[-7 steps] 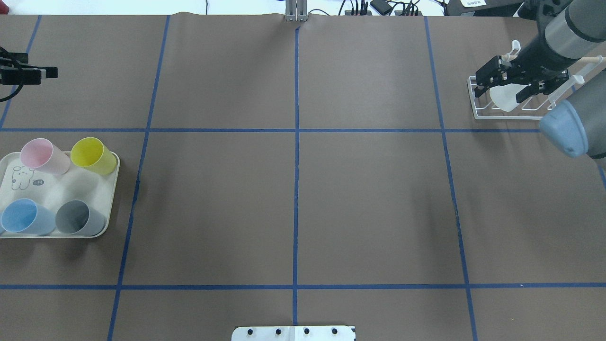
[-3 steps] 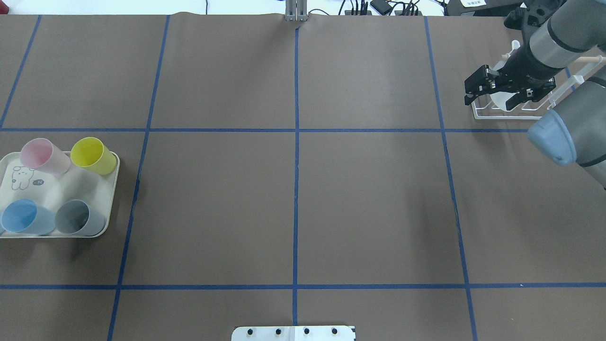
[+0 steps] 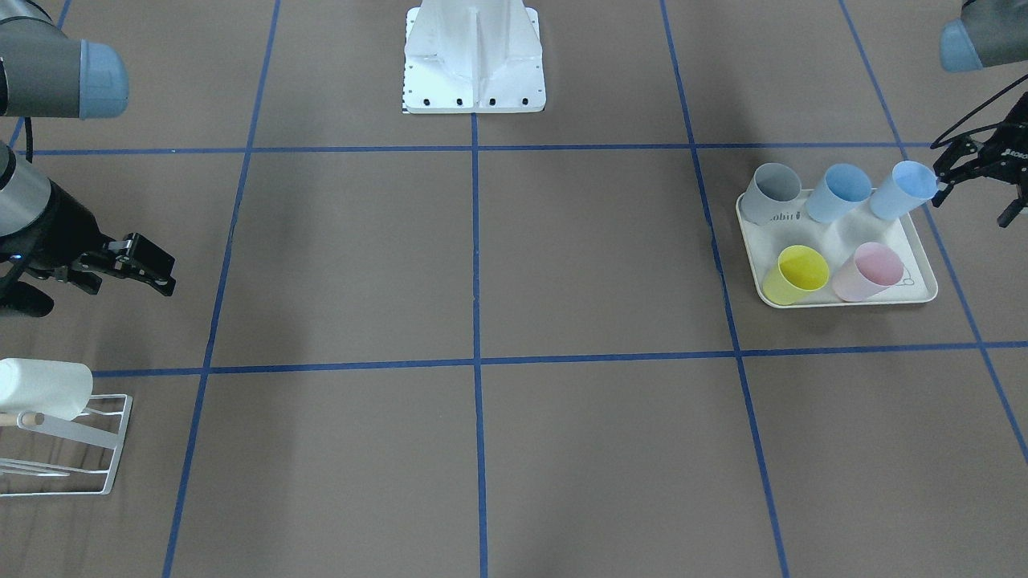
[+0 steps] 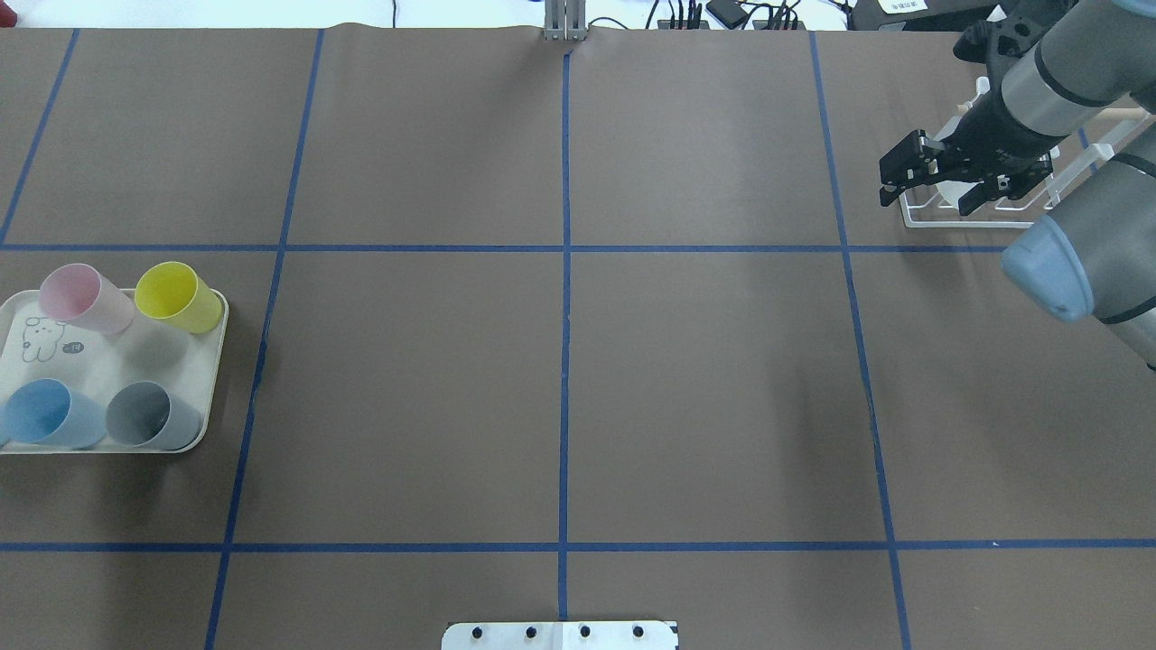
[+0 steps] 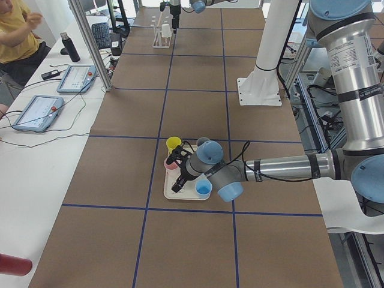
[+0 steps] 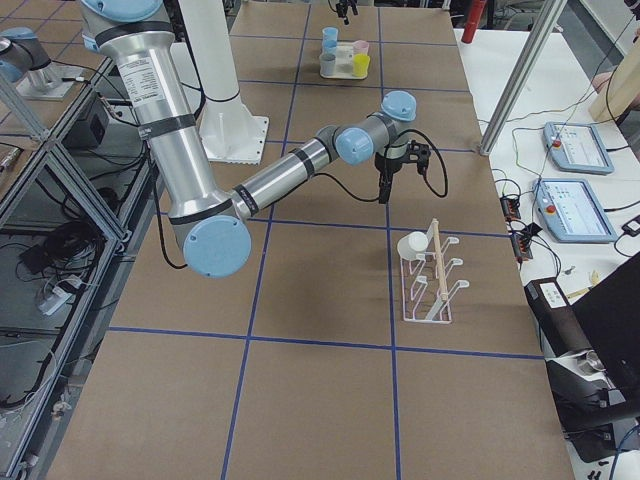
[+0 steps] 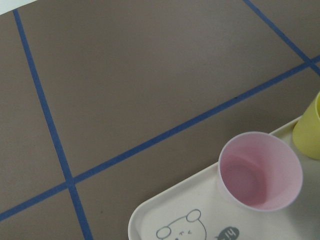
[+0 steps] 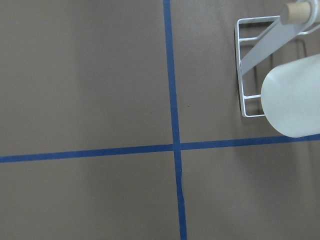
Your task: Transfer IKEA cup to right arm and place on rack
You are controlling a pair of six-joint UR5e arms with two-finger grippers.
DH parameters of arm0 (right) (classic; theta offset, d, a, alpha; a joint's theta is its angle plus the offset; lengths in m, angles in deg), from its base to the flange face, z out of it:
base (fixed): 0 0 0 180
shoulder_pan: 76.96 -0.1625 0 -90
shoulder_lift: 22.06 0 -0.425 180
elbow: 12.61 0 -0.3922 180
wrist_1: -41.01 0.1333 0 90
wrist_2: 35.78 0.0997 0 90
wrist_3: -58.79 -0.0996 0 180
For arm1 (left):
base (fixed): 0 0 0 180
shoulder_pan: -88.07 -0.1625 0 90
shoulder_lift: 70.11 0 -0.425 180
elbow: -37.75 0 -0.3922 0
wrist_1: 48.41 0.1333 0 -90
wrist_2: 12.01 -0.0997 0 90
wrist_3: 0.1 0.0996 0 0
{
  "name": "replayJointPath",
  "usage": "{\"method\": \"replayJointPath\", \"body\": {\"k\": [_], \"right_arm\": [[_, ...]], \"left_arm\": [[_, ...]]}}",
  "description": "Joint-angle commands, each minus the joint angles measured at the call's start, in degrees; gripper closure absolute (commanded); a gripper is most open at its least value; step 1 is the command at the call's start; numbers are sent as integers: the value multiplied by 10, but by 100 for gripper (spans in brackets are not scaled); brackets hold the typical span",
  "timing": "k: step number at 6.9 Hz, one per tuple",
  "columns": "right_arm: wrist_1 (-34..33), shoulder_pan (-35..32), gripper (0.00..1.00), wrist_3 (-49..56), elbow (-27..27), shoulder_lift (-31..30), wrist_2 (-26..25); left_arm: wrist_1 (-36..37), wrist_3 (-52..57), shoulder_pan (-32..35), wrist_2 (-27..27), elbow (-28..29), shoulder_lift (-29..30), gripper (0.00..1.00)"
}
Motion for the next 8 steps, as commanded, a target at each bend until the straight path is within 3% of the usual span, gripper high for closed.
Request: {"method": "replayJointPath", "body": {"k": [1, 3, 6, 8], "right_arm": [[0, 2, 1, -5, 0, 2, 0], [12, 5, 1, -30, -4, 6, 1], [23, 6, 1, -37, -5, 1, 0], [23, 6, 1, -37, -5, 0, 0]], "left_arm": [[42, 2, -1, 13, -9, -28, 8], [115, 1, -6, 13, -13, -15, 10], [153, -1, -9, 26, -4, -3, 21], [156, -1, -13, 61, -4, -8, 23]]}}
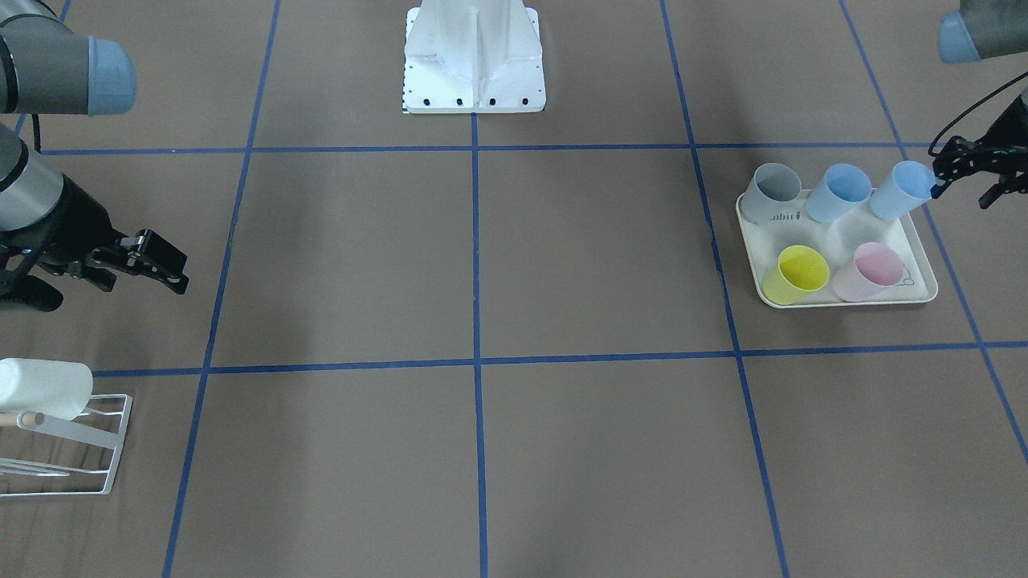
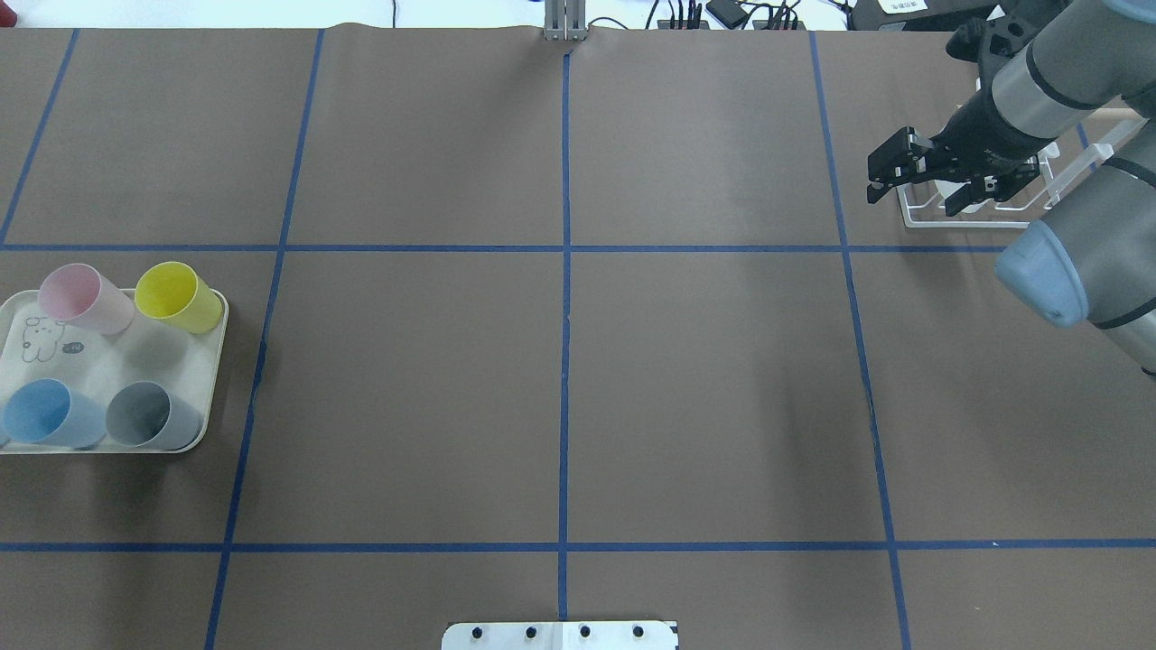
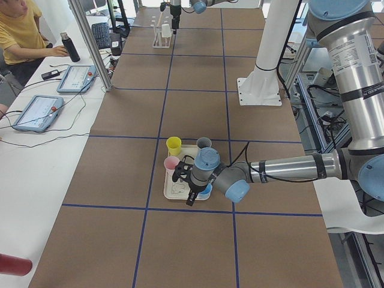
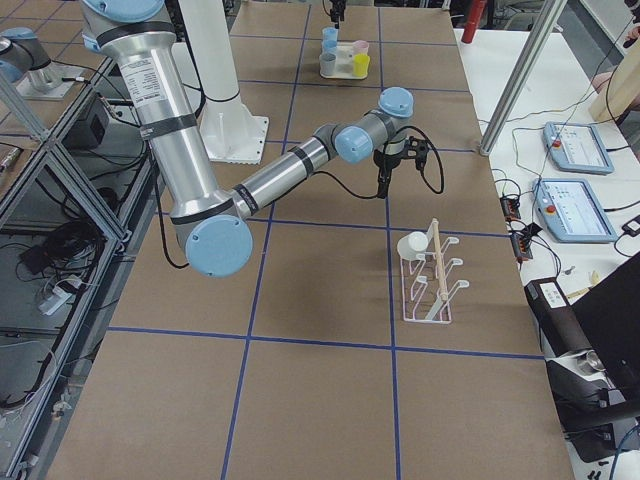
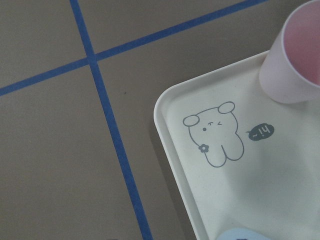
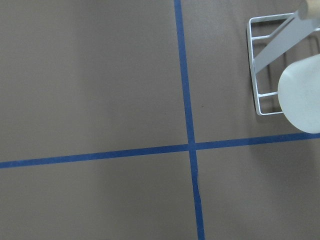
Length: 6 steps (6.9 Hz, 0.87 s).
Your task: Transfer IKEA cup to right arm and place on rack
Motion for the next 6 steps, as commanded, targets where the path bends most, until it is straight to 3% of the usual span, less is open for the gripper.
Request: {"method": "replayJointPath", "body": {"k": [1, 2, 5, 6], "right_arm": [[0, 0, 1, 0, 1, -2, 0], [0, 1, 1, 0, 3, -2, -1], [0, 2, 1, 0, 3, -3, -1], [0, 3, 1, 0, 3, -3, -1]], "left_arm": [[4, 0, -5, 40, 0, -3, 23], [4, 0, -5, 43, 4, -2, 23], [4, -1, -23, 45, 25, 2, 39], [3, -1, -27, 54, 25, 2, 54]]}}
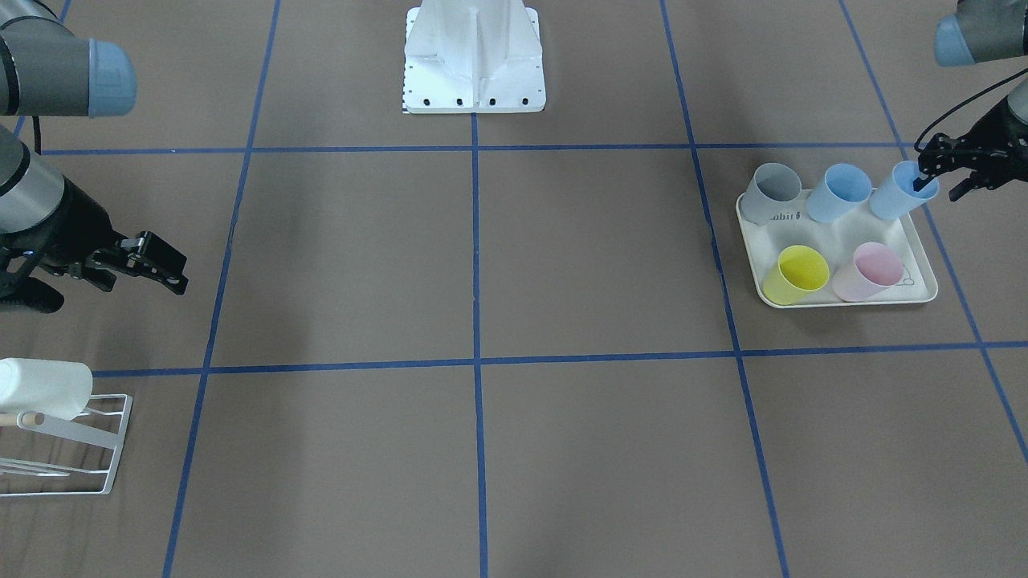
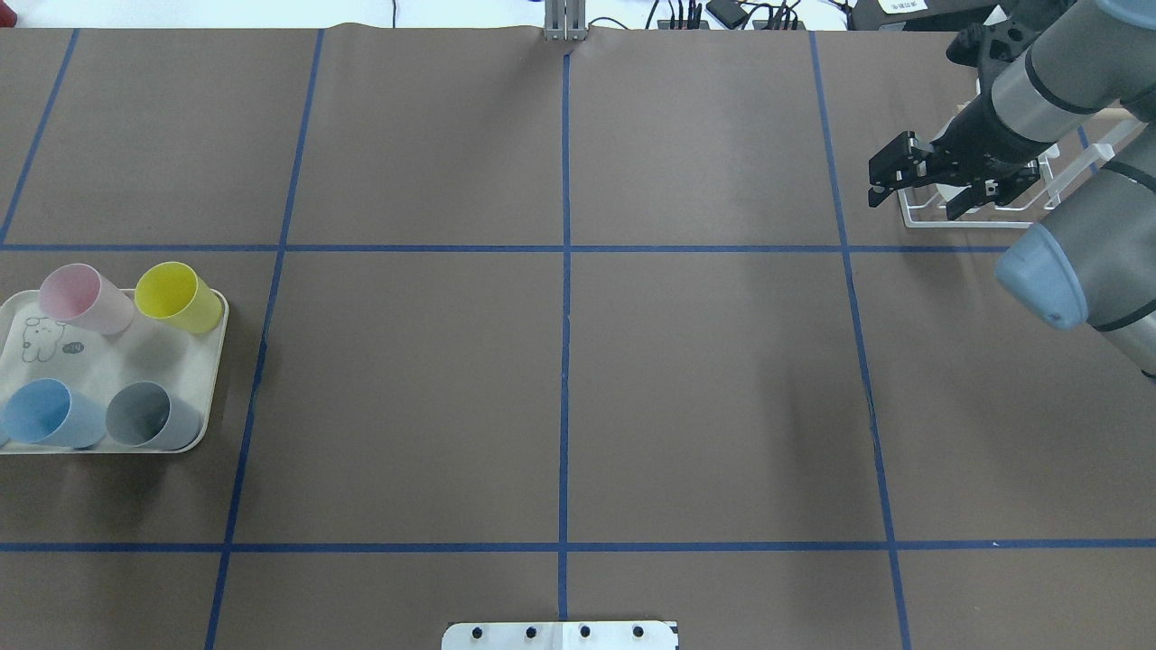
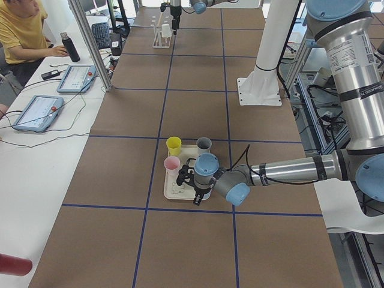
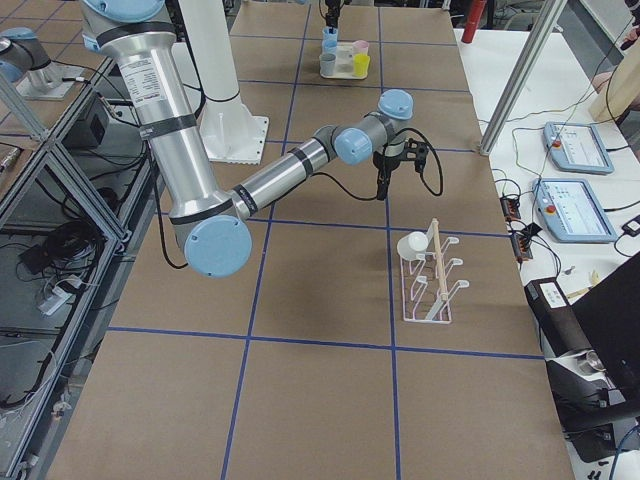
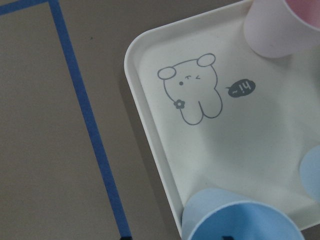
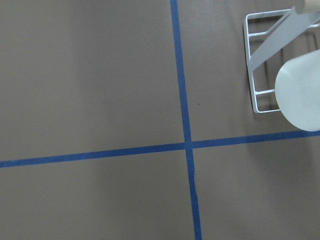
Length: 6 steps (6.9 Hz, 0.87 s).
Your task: Transfer IKEA cup to right arm and place on rack
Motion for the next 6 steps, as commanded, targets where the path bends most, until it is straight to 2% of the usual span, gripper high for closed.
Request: {"method": "replayJointPath", "body": {"k": [1, 4, 5, 6], "right_arm": [[0, 1, 1, 0, 0, 0, 0], [0, 1, 1, 0, 2, 0, -1], [0, 1, 1, 0, 1, 0, -1], [0, 1, 1, -1, 1, 0, -1]], "left_arm": [[0, 0, -6, 32, 1, 2, 100], [0, 8, -5, 30, -8, 1, 100], [0, 8, 3, 28, -34, -3, 100], [1, 8, 54, 26, -47, -2, 100]]}}
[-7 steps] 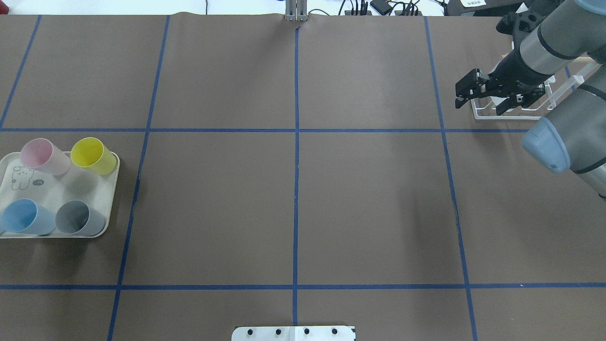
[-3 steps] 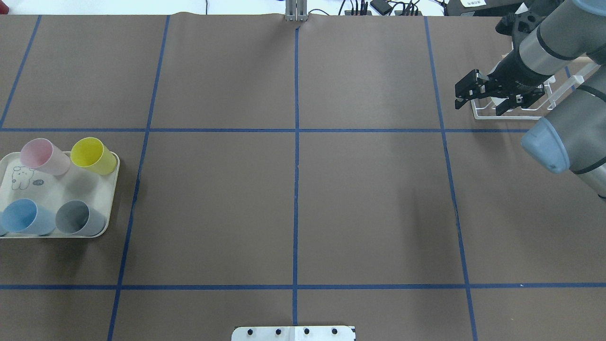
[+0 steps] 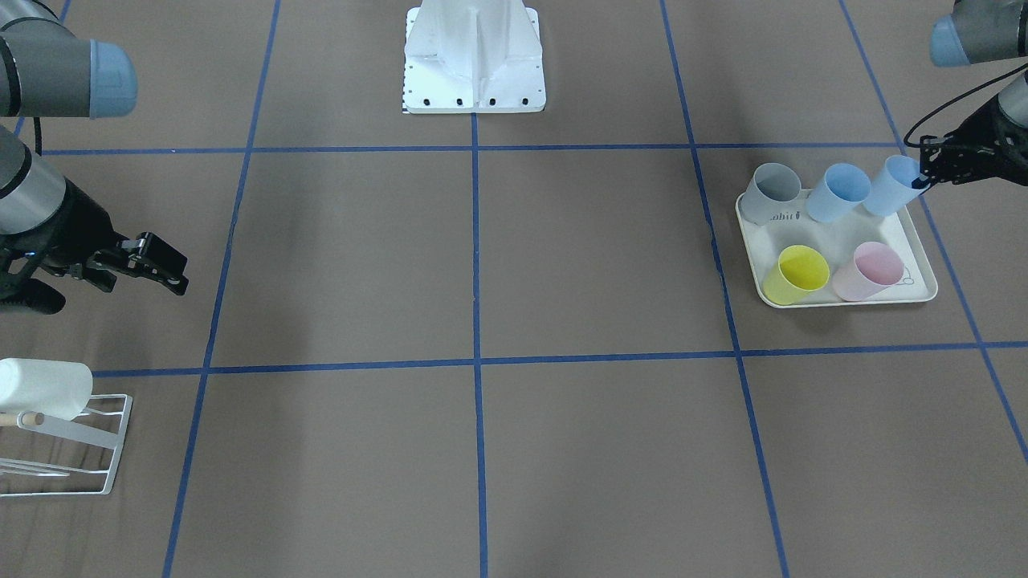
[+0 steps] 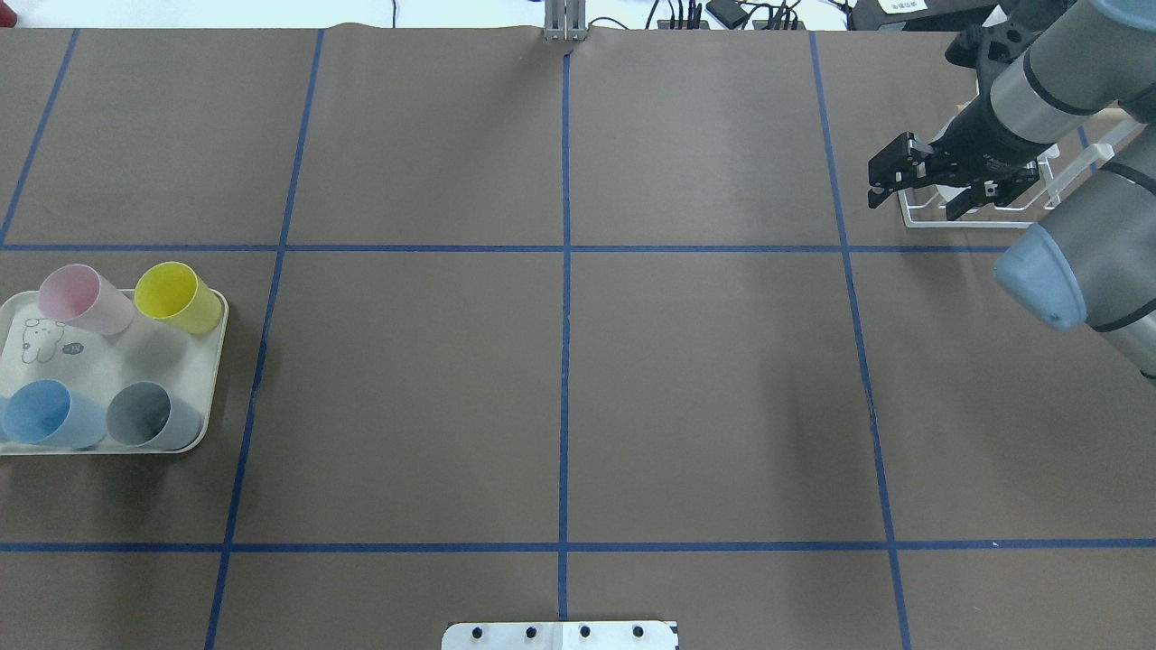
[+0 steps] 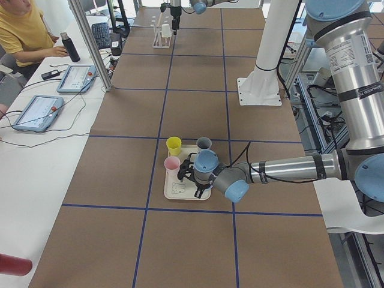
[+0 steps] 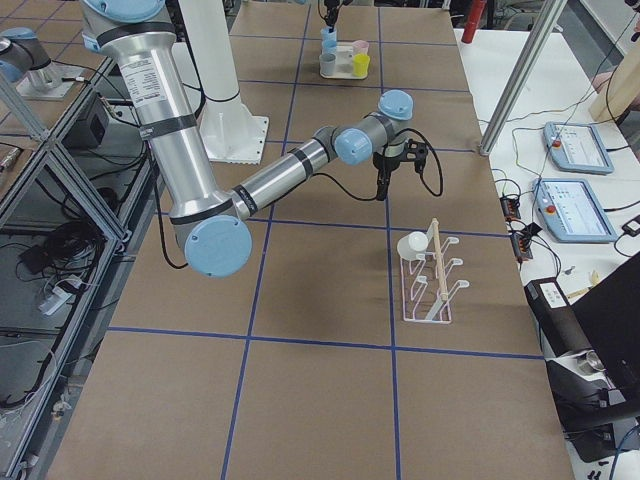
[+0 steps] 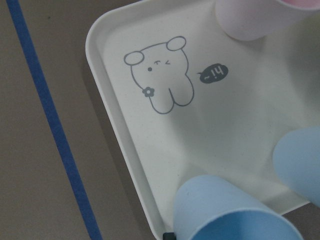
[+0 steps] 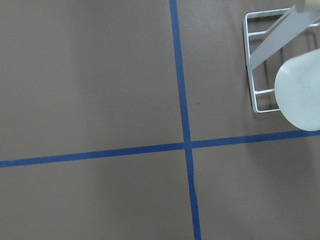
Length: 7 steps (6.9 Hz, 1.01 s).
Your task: Transfer IKEA cup to right arm and place on rack
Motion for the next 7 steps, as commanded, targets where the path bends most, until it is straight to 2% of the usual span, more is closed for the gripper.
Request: {"method": "replayJointPath", "body": {"k": [1, 3, 5, 6, 7], "right_arm": [[0, 0, 1, -1, 0, 0, -1], [0, 7, 1, -4, -2, 4, -7], [2, 45, 1, -27, -12, 13, -49], [27, 63, 1, -66, -20, 16, -59], [92, 77, 1, -134, -16, 16, -62]], "left_arm": [[1, 1, 72, -3, -22, 1, 100], [1, -16, 135, -24, -63, 26, 100], [-8, -178, 130, -1, -75, 104, 100], [-7, -270, 111, 29, -74, 169, 100], [-10, -350, 90, 55, -76, 226, 100]]}}
